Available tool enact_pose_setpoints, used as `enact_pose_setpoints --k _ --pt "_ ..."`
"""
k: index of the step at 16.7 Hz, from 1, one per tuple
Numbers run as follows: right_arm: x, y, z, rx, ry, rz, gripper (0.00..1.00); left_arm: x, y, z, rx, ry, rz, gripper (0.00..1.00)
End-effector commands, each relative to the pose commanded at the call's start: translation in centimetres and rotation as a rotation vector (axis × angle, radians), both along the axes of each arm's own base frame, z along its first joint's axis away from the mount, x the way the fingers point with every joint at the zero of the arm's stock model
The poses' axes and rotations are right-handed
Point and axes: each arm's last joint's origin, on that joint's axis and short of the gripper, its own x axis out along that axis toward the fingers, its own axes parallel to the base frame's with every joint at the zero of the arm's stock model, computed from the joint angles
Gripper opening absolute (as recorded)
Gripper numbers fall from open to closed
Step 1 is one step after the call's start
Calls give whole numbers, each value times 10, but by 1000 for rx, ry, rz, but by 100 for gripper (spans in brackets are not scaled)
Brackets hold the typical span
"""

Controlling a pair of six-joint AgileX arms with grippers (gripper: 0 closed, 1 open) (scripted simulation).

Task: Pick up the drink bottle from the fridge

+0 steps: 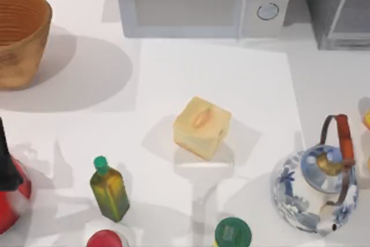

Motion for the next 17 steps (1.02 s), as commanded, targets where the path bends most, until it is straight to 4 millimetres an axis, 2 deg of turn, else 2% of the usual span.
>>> enact_pose_setpoints --k 3,7,10,12,14,17 --pt "0 -1 3 0 -7 1 100 0 0 0 0 0 0 100" --pt "6 -8 30 -14 -88 21 100 0 0 0 0 0 0 100" --pt "20 -20 54 -42 -154 41 100 0 0 0 0 0 0 100" --pt "36 -32 61 -59 -169 51 100 0 0 0 0 0 0 100" --pt "54 -48 58 -65 -156 56 100 0 0 0 0 0 0 100" --pt "78 -75 34 -48 -102 51 100 0 0 0 0 0 0 100"
